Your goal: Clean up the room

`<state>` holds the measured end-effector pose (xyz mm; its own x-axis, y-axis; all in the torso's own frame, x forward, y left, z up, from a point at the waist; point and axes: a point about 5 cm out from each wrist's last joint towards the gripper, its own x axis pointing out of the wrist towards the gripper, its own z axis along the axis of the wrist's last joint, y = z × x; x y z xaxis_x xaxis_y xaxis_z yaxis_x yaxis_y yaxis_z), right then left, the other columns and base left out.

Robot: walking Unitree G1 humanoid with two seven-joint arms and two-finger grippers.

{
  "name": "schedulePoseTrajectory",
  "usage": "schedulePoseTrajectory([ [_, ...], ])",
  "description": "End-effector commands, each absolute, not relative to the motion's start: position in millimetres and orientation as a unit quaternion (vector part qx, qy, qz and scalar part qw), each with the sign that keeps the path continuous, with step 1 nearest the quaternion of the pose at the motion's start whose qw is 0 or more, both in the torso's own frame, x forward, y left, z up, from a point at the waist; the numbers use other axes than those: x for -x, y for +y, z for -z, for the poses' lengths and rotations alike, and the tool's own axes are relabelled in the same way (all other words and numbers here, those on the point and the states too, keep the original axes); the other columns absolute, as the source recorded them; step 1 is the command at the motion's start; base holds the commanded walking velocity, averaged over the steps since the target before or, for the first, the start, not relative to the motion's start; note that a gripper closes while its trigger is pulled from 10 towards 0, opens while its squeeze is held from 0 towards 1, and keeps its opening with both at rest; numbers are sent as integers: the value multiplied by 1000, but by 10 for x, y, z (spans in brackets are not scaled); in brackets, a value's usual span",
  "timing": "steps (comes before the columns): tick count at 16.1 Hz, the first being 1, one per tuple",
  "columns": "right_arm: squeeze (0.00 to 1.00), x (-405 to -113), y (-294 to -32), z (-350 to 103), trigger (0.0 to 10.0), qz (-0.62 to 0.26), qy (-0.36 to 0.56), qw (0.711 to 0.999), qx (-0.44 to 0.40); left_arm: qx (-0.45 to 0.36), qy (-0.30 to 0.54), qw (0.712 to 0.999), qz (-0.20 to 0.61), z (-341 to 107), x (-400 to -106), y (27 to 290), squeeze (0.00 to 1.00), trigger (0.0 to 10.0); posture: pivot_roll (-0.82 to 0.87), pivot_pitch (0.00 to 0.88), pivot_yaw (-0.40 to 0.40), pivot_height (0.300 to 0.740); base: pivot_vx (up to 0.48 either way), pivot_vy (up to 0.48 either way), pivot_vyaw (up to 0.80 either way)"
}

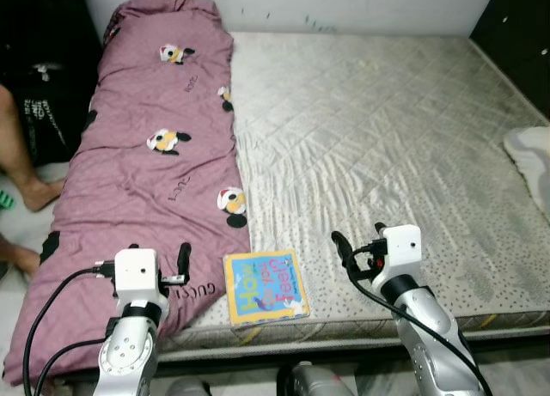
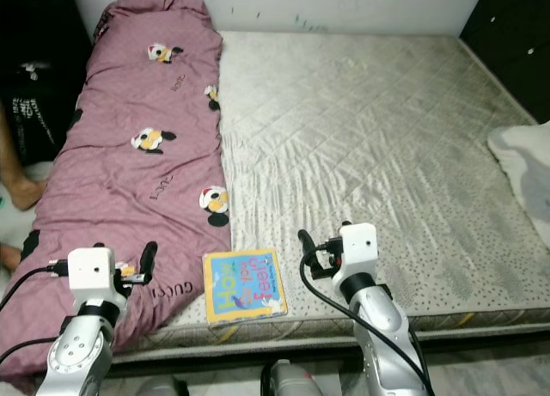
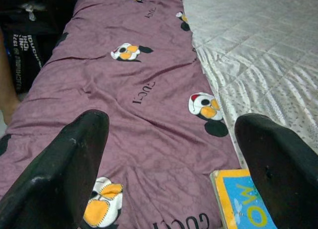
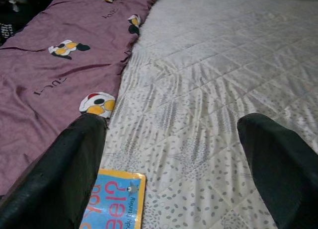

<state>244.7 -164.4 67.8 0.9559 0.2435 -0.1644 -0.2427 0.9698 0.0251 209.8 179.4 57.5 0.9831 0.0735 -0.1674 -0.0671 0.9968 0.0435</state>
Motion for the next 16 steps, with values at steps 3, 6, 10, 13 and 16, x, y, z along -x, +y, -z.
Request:
schedulePoseTrajectory([
  [3,0,-2474,-1655,-730,10000,-122,71,990,-4,-23,80,996,-34,-594,-2123,1769,0,10000,3,115,-38,645,0,0,0],
  [6,0,-2500,-1664,-737,10000,-119,69,991,-2,-17,74,996,-39,-609,-2153,1755,0,10000,2,114,-40,640,0,0,0],
  [10,0,-2517,-1670,-740,10000,-122,69,990,0,-14,69,996,-50,-623,-2185,1760,0,10000,0,111,-50,640,0,0,0],
  [13,0,-2547,-1667,-747,10000,-125,67,990,1,-13,67,996,-53,-625,-2212,1761,0,10000,1,108,-49,640,0,0,0],
  [16,0,-2571,-1657,-771,10000,-130,60,990,-1,-13,63,996,-56,-636,-2242,1761,0,10000,-2,112,-51,612,0,0,0],
])
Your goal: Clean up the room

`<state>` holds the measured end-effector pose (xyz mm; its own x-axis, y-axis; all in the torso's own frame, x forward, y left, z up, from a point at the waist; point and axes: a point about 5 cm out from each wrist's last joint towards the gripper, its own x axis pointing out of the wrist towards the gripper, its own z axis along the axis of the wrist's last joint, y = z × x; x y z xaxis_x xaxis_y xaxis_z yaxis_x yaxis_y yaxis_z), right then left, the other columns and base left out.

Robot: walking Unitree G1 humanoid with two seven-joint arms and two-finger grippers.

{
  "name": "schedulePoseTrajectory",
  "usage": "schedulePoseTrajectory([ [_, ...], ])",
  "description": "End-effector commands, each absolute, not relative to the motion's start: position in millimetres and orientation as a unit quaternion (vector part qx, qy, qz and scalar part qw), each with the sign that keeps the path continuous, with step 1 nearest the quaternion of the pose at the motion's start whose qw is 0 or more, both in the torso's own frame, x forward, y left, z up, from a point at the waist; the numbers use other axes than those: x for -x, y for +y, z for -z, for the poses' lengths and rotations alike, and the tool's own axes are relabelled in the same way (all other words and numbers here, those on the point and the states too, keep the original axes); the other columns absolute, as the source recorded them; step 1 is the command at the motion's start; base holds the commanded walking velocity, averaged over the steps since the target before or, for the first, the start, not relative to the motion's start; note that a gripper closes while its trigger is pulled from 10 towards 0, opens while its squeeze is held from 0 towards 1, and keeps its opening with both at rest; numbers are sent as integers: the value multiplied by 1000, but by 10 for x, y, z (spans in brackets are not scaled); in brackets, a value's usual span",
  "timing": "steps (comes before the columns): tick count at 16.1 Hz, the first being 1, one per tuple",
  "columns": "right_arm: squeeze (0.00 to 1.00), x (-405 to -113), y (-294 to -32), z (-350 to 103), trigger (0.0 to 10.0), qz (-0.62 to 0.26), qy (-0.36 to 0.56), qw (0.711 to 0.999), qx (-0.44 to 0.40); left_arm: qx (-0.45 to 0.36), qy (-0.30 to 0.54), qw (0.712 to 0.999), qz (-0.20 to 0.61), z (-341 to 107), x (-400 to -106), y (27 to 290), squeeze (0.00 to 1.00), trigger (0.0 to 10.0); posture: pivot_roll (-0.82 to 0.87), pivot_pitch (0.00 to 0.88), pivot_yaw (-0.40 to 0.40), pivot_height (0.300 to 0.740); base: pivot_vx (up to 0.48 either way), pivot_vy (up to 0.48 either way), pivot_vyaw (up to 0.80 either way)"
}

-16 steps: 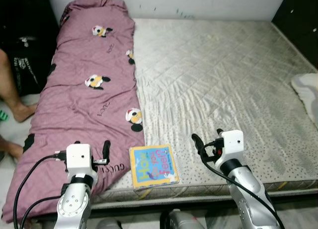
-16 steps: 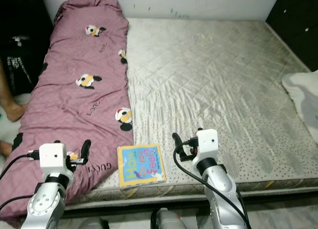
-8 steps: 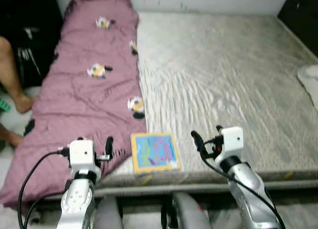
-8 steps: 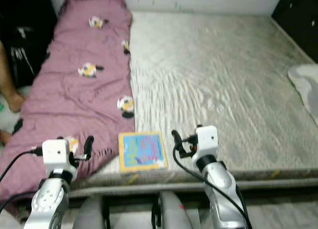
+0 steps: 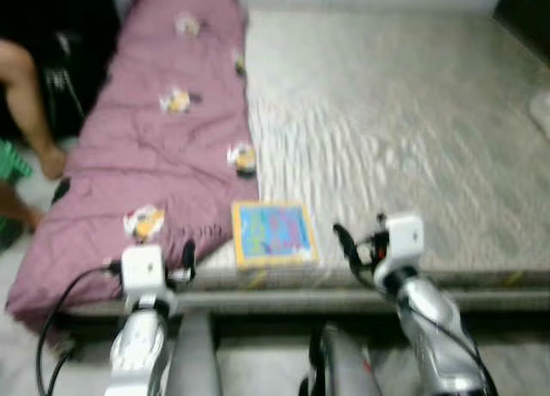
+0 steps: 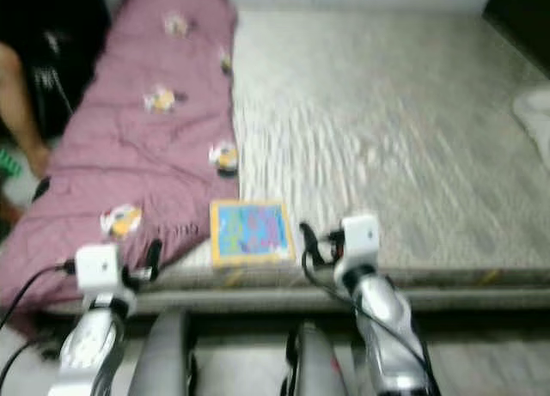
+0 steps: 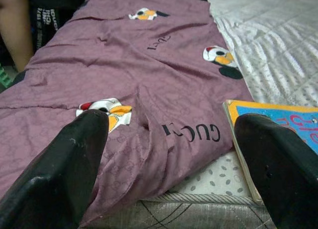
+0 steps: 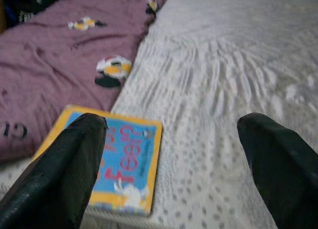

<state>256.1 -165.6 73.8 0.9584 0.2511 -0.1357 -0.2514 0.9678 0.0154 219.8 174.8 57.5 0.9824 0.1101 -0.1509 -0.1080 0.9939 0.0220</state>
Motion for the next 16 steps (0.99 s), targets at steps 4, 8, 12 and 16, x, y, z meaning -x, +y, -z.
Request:
schedulePoseTrajectory([
  [4,0,-2571,-1657,-771,10000,-130,60,990,-1,-13,63,996,-56,-636,-2242,1761,0,10000,-2,112,-51,612,0,0,0],
  [8,0,-2571,-1657,-771,10000,-130,60,990,-1,-13,63,996,-56,-636,-2242,1761,0,10000,-2,112,-51,612,0,0,0],
  [12,0,-2571,-1657,-771,10000,-130,60,990,-1,-13,63,996,-56,-636,-2242,1761,0,10000,-2,112,-51,612,0,0,0],
  [16,0,-2574,-1659,-770,10000,-130,60,990,0,-12,62,996,-56,-635,-2248,1760,0,10000,-2,112,-51,607,0,0,0],
])
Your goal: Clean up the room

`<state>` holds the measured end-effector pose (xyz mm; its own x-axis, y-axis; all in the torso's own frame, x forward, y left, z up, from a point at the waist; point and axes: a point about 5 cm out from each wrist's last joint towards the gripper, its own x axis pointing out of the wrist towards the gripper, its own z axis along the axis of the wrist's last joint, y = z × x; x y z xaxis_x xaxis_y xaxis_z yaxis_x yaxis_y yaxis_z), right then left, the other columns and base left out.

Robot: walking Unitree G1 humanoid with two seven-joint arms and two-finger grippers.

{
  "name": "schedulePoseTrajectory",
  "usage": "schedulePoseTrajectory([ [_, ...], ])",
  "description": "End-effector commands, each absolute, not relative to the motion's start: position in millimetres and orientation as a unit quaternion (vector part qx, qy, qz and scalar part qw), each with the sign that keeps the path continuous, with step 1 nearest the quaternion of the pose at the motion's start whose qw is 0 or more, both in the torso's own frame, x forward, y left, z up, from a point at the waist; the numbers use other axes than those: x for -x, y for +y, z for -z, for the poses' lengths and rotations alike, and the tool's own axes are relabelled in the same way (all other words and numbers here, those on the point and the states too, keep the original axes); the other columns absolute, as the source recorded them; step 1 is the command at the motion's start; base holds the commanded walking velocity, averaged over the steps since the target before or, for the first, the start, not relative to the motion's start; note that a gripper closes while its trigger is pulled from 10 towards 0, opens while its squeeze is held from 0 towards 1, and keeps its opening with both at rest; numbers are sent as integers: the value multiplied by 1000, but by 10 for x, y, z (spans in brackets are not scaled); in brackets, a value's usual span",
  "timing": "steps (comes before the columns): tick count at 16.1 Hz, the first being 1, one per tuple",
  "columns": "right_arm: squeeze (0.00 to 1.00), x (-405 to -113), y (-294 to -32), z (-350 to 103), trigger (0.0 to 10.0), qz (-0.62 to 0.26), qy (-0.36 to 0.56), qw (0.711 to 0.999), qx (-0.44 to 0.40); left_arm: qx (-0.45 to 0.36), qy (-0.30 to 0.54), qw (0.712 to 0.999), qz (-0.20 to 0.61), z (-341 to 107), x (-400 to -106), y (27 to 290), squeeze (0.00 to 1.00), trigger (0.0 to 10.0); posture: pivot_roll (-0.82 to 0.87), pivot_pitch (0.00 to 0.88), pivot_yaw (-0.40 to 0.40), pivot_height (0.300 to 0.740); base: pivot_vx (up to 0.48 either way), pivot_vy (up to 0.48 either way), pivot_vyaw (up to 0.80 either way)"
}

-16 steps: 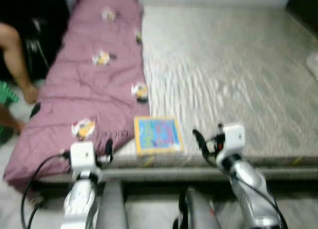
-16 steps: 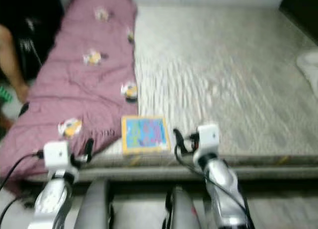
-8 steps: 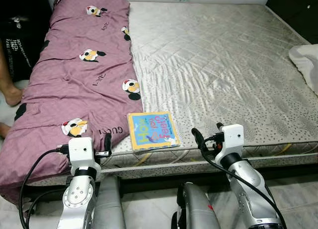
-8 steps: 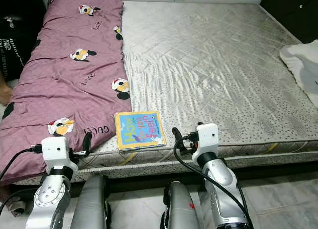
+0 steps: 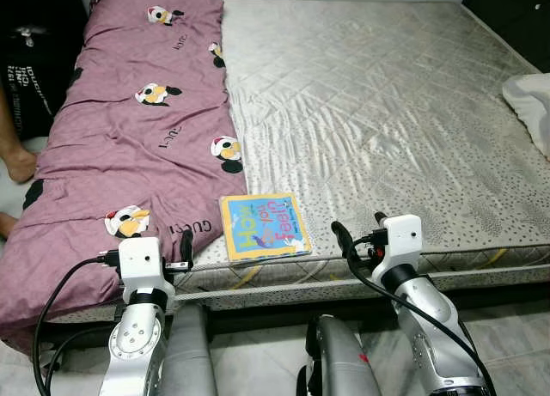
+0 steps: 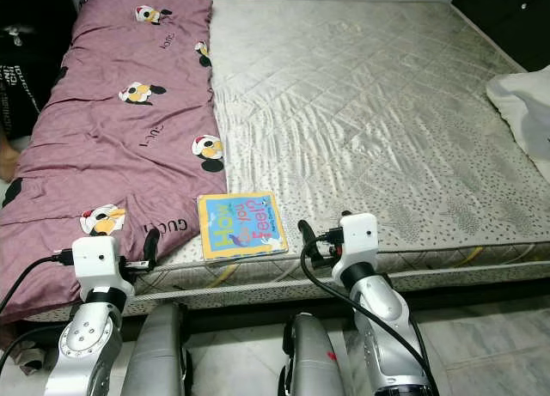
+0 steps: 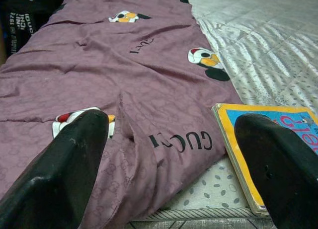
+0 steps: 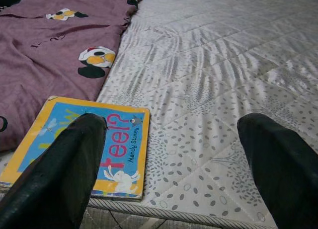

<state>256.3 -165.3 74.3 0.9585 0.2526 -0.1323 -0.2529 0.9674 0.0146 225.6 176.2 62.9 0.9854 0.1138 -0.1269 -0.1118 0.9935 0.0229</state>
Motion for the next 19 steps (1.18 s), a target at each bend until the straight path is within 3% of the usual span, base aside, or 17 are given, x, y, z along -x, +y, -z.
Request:
schedulePoseTrajectory([
  [1,0,-2527,-1700,-765,10000,-128,64,990,8,-2,66,995,-79,-628,-2284,1826,0,10000,-23,143,-63,607,0,0,0],
  [8,0,-2512,-1725,-776,10000,-126,63,990,11,1,66,994,-91,-632,-2320,1869,0,10000,-24,142,-62,607,0,0,0],
  [13,0,-2503,-1740,-781,10000,-126,63,990,14,3,66,993,-94,-634,-2364,1886,0,10000,-28,147,-66,557,0,0,0],
  [19,0,-2505,-1777,-775,10000,-122,64,990,18,11,49,993,-111,-716,-2473,1986,0,10000,-30,145,-72,557,0,0,0],
])
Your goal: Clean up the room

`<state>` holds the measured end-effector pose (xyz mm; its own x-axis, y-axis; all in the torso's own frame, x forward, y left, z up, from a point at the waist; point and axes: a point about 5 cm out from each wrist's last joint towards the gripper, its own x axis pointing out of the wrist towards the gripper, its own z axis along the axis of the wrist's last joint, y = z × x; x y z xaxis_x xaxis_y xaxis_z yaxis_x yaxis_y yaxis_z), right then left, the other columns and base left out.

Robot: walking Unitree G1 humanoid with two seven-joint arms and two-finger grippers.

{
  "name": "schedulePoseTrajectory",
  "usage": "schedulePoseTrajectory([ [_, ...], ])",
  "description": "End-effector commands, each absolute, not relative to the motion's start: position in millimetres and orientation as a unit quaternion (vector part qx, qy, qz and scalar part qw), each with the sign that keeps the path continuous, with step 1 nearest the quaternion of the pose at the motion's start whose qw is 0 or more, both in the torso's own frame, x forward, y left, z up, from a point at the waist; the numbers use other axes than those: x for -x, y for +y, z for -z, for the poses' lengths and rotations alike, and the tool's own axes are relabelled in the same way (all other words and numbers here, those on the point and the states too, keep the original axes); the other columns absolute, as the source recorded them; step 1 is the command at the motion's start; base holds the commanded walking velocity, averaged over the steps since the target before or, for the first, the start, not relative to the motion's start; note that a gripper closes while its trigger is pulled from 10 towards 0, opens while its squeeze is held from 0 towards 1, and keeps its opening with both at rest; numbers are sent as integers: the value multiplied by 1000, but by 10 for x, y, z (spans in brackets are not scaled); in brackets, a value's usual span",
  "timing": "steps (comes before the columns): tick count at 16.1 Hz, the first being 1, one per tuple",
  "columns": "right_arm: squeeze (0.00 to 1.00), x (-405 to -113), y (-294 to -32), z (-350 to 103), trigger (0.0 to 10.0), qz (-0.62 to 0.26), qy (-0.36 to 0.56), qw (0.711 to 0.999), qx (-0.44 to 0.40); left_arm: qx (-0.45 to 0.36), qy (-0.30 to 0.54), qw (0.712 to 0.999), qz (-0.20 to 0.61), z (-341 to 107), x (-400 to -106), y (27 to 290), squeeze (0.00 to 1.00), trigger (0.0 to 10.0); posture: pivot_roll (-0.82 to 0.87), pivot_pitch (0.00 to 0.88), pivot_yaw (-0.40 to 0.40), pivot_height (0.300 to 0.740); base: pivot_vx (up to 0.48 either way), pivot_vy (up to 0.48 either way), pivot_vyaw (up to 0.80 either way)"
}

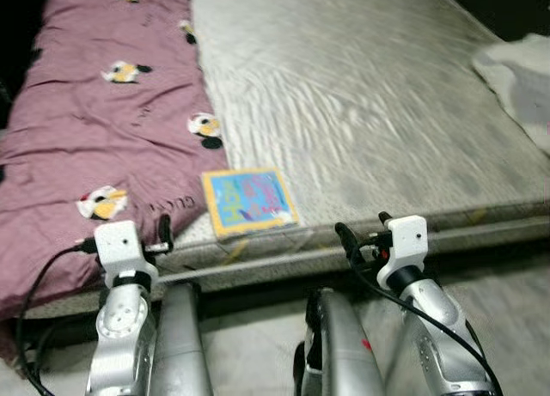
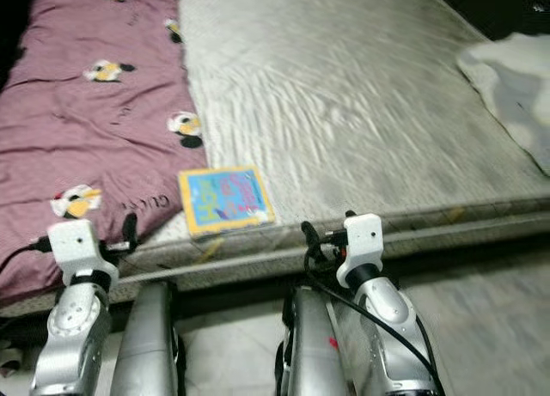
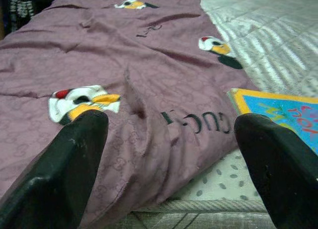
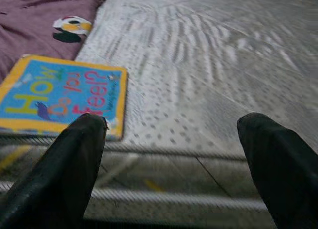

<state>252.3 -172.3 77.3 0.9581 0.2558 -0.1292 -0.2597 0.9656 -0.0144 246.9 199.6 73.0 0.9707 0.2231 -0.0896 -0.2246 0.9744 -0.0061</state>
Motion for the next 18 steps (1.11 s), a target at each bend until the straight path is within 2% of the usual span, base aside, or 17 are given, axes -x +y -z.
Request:
schedulePoseTrajectory([
  [1,0,-2508,-1787,-769,10000,-122,66,990,20,11,46,992,-113,-724,-2487,1999,0,10000,-30,145,-74,557,0,0,0],
  [8,0,-2536,-1775,-760,10000,-126,66,990,23,10,35,993,-109,-751,-2514,2020,0,10000,-23,138,-74,557,0,0,0],
  [18,0,-2518,-1787,-749,10000,-133,67,988,41,16,32,994,-100,-742,-2560,1982,0,10000,-33,139,-78,557,342,0,0],
])
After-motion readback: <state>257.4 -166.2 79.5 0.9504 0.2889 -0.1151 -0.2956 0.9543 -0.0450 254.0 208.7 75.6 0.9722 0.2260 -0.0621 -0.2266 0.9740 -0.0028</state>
